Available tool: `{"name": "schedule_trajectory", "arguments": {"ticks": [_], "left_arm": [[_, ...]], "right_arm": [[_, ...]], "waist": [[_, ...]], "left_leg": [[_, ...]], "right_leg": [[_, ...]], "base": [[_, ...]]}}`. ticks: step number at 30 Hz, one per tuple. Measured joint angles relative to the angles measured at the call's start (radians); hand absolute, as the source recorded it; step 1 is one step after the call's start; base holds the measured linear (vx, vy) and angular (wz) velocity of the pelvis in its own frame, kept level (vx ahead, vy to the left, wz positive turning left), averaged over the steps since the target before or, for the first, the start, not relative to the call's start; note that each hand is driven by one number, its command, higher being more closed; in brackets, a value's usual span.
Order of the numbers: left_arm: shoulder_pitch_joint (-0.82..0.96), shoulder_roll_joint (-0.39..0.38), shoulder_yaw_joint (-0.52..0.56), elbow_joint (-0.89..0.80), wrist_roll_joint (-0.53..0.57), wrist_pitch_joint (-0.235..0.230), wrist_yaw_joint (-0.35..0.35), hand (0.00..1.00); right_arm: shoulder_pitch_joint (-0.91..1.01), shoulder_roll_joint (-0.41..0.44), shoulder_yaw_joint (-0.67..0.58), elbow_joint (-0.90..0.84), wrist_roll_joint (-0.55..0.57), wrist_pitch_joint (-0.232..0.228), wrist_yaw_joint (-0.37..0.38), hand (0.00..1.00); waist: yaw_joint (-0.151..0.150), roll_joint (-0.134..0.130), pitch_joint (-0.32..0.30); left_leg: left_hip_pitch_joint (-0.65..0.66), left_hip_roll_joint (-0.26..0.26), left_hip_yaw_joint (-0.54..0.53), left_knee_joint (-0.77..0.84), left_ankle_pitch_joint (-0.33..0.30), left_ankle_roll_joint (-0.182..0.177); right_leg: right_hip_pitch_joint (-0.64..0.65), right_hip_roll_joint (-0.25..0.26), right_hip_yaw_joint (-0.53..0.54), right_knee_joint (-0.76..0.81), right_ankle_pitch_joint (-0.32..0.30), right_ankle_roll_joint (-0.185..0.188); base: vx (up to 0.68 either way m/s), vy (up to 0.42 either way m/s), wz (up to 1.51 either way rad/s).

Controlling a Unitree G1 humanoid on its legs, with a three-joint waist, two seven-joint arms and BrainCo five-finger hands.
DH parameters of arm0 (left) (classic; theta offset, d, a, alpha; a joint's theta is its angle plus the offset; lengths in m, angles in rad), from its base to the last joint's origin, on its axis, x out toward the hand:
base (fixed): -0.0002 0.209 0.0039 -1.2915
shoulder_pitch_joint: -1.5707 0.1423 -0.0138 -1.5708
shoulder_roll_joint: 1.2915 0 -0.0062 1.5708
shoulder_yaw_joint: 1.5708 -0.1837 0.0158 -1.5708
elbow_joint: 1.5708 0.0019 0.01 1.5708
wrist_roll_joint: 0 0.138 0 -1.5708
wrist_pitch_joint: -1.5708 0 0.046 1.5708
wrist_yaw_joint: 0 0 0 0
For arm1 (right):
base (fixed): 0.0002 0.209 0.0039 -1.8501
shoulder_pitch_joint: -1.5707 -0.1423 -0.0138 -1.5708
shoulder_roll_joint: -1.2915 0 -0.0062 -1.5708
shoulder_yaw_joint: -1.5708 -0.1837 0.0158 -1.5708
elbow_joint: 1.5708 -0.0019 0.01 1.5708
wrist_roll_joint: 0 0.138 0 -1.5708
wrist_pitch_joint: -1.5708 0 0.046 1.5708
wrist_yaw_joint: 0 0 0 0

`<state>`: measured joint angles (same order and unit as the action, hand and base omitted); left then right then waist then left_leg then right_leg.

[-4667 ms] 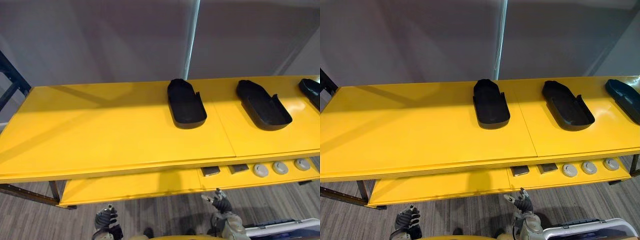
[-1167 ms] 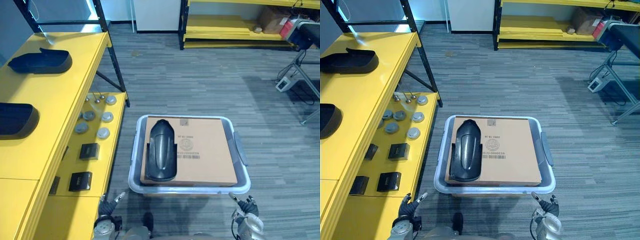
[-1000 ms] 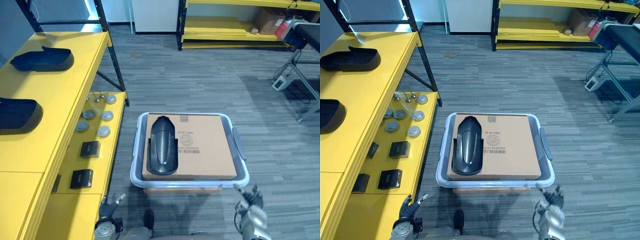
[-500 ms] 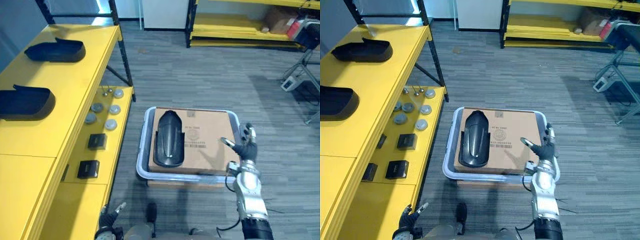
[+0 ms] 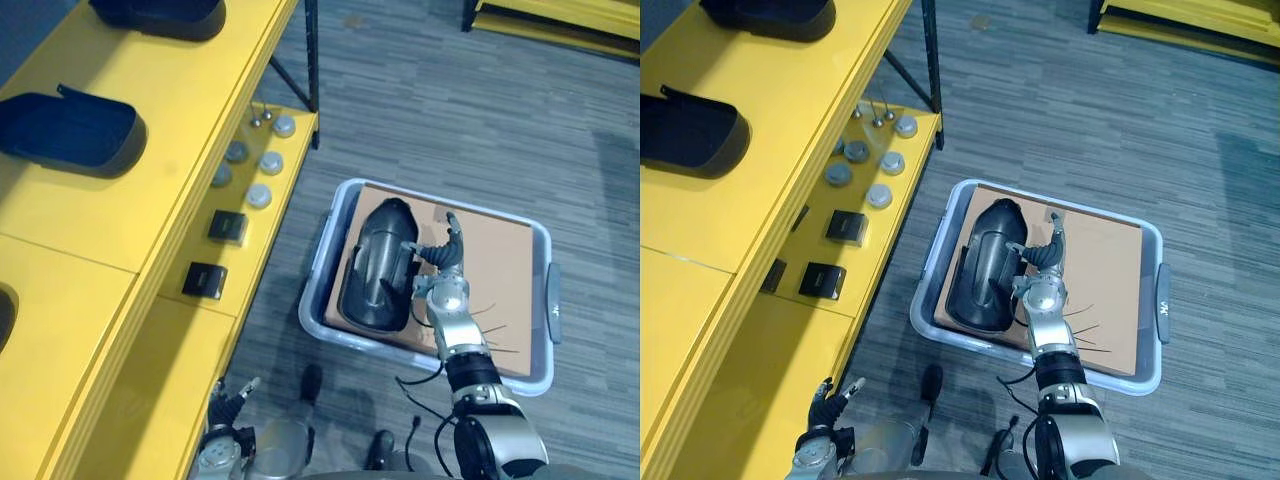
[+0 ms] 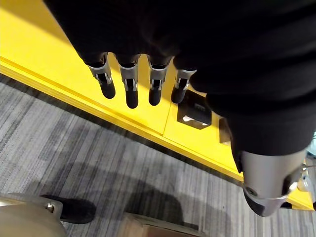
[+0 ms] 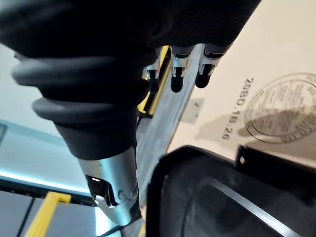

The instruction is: Walk over and take plastic housings, then place them on the shelf

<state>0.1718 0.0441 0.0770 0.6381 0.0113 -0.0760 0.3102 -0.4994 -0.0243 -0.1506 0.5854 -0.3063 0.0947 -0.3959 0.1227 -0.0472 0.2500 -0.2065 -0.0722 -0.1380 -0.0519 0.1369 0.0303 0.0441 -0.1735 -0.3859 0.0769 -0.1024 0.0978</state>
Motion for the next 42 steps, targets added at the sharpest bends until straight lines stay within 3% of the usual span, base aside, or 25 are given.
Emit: {"name": "schedule_trajectory", "arguments": {"ticks": [10, 16, 17, 29, 42], "left_arm": [[-0.006, 0.002, -0.017, 0.002, 0.000, 0.000, 0.003, 0.00], [-0.029, 0.008, -0.048, 0.003, 0.000, 0.000, 0.002, 0.00], [-0.035, 0.008, -0.049, 0.005, 0.000, 0.000, 0.002, 0.00], [-0.081, 0.021, -0.048, 0.044, -0.004, 0.000, 0.000, 0.00], [-0.084, 0.020, -0.063, 0.044, -0.034, 0.000, -0.001, 0.00]], "right_arm": [[0.018, 0.016, -0.039, 0.040, -0.083, 0.041, -0.016, 0.00], [0.010, 0.010, -0.082, 0.097, -0.093, 0.036, -0.040, 0.00], [0.004, 0.005, -0.083, 0.102, -0.093, 0.036, -0.042, 1.00], [-0.092, -0.055, -0.124, 0.230, -0.080, 0.036, -0.032, 1.00], [-0.106, -0.049, -0.105, 0.248, -0.045, 0.036, -0.012, 1.00]], "waist": [[-0.001, 0.006, 0.017], [-0.002, 0.006, 0.037], [-0.002, 0.006, 0.042], [-0.002, -0.026, 0.067], [-0.011, -0.027, 0.067]], "left_leg": [[0.000, -0.007, -0.016, -0.041, 0.032, -0.006], [-0.002, -0.015, -0.026, -0.043, 0.046, -0.009], [-0.002, -0.015, -0.027, -0.044, 0.047, -0.010], [-0.017, -0.018, -0.035, -0.044, 0.064, -0.006], [0.000, -0.014, -0.024, -0.051, 0.059, -0.012]], "right_leg": [[-0.015, -0.002, -0.017, 0.008, -0.006, 0.008], [-0.012, -0.007, -0.023, 0.006, -0.025, 0.030], [-0.012, -0.006, -0.024, 0.006, -0.027, 0.032], [-0.011, -0.004, -0.048, -0.008, -0.037, 0.034], [0.001, -0.004, -0.034, -0.007, -0.036, 0.034]], "base": [[-0.03, 0.009, 0.04], [-0.04, -0.007, 0.02], [-0.07, -0.012, 0.04], [-0.01, -0.009, 0.05], [-0.03, 0.008, -0.02]]}}
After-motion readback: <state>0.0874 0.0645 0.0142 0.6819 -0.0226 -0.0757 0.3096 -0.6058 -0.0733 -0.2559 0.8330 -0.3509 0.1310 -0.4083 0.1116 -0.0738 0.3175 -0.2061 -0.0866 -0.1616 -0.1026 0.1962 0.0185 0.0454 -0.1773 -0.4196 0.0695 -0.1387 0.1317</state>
